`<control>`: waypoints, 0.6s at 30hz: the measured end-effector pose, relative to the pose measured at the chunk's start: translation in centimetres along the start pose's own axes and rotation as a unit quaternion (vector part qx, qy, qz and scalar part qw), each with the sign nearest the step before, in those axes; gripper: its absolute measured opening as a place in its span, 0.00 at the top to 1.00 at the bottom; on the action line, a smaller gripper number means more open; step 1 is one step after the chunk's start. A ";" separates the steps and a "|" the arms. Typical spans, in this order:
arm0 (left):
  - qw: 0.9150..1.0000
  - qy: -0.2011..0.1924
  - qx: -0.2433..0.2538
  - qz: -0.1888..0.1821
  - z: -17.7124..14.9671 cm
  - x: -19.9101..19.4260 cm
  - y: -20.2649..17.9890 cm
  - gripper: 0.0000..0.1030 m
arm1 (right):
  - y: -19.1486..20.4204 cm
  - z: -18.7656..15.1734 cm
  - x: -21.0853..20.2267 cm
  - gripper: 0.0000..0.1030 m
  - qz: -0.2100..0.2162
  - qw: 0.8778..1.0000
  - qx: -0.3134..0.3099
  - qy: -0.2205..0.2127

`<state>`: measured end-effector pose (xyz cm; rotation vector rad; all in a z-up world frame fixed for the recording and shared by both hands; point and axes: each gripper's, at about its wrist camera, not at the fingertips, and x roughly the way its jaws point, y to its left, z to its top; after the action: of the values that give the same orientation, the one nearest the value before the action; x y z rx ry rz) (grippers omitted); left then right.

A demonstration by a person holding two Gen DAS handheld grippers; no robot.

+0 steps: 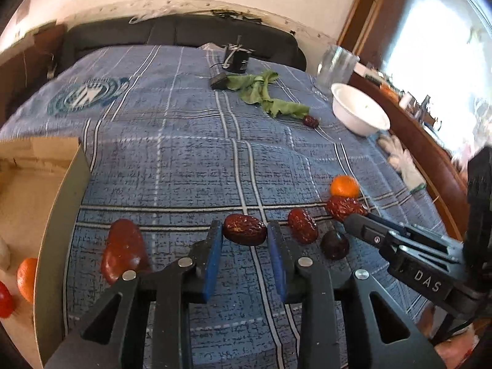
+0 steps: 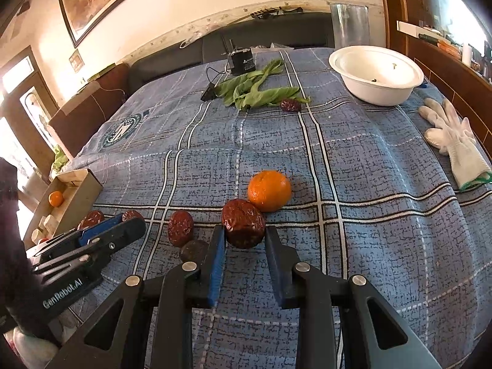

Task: Organize fruits
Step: 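Grasp a red date with the left gripper while the right gripper grasps a large date, then carry both dates into the cardboard box and open both grippers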

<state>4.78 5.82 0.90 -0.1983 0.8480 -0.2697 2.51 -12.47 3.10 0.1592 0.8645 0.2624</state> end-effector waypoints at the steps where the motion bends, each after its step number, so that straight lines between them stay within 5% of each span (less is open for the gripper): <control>1: 1.000 0.001 -0.012 -0.006 0.0 0.0 0.4 0.73 | 0.0 0.0 0.0 0.73 -0.001 1.000 -0.001 0.000; 11: 1.000 -0.005 -0.001 -0.012 -0.6 -1.1 0.0 0.73 | 0.5 -0.2 -1.7 0.73 0.005 1.000 0.022 -0.009; 18: 0.997 -0.046 -0.046 -0.048 -1.2 -7.2 1.3 0.73 | 3.8 -0.8 -6.0 0.73 0.049 0.998 0.025 -0.024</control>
<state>-0.48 9.21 4.91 -0.3358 0.7606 -0.3082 -2.45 -10.59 7.94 0.2540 0.8160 0.3279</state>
